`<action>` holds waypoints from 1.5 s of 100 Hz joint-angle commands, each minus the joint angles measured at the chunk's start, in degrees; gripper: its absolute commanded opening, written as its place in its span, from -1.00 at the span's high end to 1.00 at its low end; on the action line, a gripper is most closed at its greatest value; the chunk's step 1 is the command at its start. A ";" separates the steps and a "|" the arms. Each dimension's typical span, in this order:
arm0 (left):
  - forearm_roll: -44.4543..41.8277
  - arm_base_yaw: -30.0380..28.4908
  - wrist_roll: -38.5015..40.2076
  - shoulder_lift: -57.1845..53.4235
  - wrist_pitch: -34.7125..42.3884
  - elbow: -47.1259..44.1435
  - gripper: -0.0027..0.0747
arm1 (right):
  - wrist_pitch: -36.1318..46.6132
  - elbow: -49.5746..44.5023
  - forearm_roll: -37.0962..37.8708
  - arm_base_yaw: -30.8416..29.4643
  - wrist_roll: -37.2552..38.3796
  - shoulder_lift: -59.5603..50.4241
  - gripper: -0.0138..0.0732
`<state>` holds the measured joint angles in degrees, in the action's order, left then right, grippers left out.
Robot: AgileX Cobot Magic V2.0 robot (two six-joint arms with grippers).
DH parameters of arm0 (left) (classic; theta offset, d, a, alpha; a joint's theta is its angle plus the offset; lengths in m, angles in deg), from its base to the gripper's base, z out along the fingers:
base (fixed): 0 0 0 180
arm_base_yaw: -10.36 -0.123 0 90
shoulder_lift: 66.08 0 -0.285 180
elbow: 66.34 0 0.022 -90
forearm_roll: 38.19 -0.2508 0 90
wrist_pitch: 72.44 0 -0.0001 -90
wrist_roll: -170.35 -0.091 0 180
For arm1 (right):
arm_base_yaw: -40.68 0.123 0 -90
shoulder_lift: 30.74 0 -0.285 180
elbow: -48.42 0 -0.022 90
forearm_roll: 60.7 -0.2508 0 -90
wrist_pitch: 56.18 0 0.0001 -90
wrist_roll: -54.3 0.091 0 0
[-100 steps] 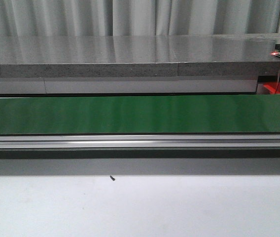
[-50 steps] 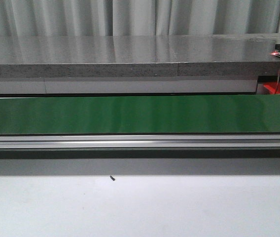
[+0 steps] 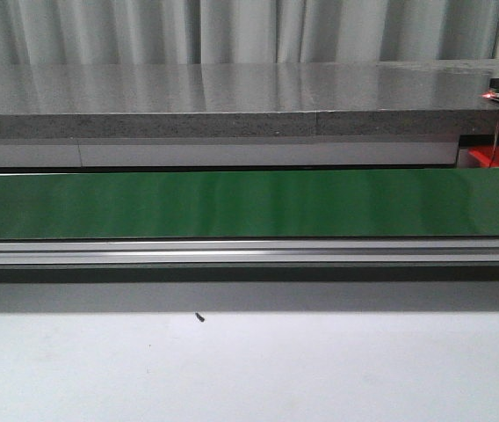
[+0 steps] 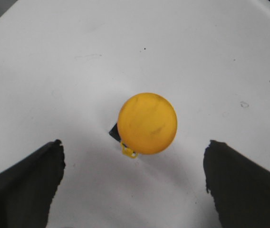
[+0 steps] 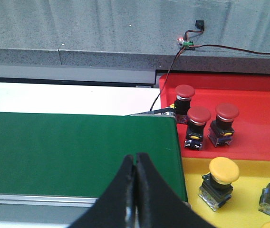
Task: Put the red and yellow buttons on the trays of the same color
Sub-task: 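Lift the red button and set it on the belt's start, open left gripper, then grasp the last yellow button with the left gripper and lift it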
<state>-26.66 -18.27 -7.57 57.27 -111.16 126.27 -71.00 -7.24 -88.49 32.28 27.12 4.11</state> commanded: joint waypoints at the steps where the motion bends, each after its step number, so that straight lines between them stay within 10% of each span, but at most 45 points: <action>1: 0.42 0.05 -0.21 -1.36 1.98 3.09 -0.53 | 3.72 1.36 -0.42 0.03 -0.23 0.00 0.96; 29: 0.65 0.05 -0.21 2.43 5.63 4.15 -0.46 | 3.72 1.36 -0.42 0.03 -0.23 0.00 0.96; 66: 0.65 0.05 -0.35 2.71 8.01 4.15 0.57 | 3.72 1.36 -0.42 0.03 -0.23 0.00 0.96; 150: 1.19 7.80 -6.28 -23.84 10.57 -18.17 0.61 | 3.72 1.36 -0.42 0.03 -0.23 0.00 0.96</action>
<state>-26.55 -11.73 -13.96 38.03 -103.92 108.24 -71.00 -7.24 -88.49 32.28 27.12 4.11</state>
